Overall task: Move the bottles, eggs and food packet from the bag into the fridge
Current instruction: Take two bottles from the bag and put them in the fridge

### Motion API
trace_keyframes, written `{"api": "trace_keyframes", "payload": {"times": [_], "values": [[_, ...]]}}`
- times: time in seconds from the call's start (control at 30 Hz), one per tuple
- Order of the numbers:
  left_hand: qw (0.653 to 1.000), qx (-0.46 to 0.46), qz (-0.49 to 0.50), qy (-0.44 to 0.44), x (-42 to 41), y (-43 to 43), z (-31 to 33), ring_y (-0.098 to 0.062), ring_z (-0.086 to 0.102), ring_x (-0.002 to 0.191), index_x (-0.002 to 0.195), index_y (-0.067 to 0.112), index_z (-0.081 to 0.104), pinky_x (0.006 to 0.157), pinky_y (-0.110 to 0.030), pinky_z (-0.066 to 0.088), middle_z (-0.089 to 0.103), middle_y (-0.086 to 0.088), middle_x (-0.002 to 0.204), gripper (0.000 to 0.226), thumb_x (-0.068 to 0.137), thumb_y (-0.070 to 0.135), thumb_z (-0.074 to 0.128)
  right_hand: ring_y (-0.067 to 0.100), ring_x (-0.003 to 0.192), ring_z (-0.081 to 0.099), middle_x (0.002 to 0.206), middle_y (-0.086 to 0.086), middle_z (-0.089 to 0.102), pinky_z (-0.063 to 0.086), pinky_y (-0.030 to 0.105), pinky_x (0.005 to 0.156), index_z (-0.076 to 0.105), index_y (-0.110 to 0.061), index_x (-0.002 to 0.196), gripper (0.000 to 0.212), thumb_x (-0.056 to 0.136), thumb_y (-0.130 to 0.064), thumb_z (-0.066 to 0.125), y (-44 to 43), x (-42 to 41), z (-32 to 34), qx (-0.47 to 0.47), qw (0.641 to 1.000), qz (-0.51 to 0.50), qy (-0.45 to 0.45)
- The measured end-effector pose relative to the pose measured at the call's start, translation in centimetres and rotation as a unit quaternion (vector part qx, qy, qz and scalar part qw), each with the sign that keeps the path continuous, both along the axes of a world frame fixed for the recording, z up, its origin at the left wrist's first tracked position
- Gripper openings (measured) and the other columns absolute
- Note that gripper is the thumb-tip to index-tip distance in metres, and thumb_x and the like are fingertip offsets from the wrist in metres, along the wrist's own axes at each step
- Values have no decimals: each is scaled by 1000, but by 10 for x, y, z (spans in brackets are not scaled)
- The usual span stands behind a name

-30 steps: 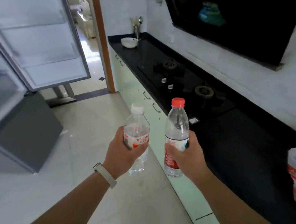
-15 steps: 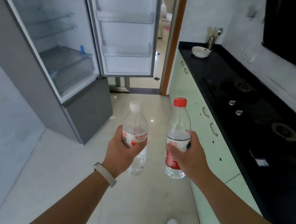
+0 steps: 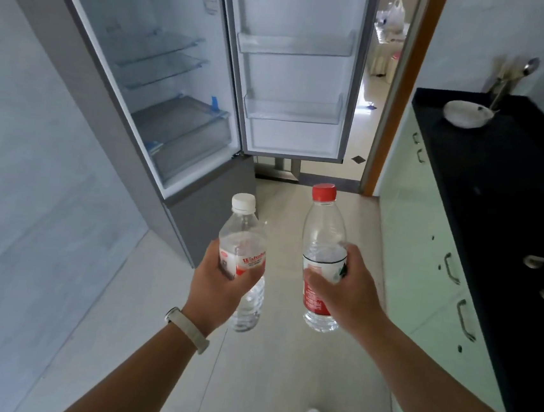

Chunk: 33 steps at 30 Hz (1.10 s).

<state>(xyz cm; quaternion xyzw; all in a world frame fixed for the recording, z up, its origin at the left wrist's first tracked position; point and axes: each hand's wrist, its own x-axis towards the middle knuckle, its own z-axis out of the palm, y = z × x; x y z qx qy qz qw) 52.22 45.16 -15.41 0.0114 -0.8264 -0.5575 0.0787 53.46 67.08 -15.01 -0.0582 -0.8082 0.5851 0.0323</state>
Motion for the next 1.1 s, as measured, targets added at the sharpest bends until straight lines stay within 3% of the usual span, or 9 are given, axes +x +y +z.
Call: {"api": "trace_keyframes", "payload": {"times": [0.3, 0.4, 0.67, 1.1], "values": [[998, 11, 59, 28, -63, 51, 17, -8, 69, 84, 114, 20, 57, 68, -15, 54, 71, 5, 95, 46, 77, 26, 83, 7, 82, 67, 92, -9, 67, 55, 29, 72, 47, -33, 112, 49, 75, -30, 80, 55, -99, 5, 11, 998, 63, 17], [997, 7, 79, 26, -79, 53, 21, -6, 69, 83, 114, 20, 57, 67, -14, 53, 70, 6, 94, 46, 77, 27, 83, 6, 82, 66, 92, -11, 66, 54, 28, 72, 47, -34, 111, 47, 76, -29, 79, 57, -121, 7, 8, 997, 80, 20], [993, -5, 110, 37, -137, 42, 22, -6, 68, 86, 118, 18, 55, 68, -13, 54, 69, 6, 98, 50, 77, 30, 82, 11, 84, 67, 92, -12, 66, 58, 40, 80, 47, -42, 100, 42, 75, -30, 79, 42, -194, 1, 4, 993, 113, 17], [992, 40, 120, 26, -294, -28, 6, -2, 67, 88, 118, 21, 55, 69, -13, 54, 68, 8, 99, 49, 77, 27, 82, 9, 84, 67, 93, -11, 67, 58, 33, 79, 49, -40, 102, 40, 77, -29, 79, -28, -353, 0, 17, 991, 129, -4]]}}
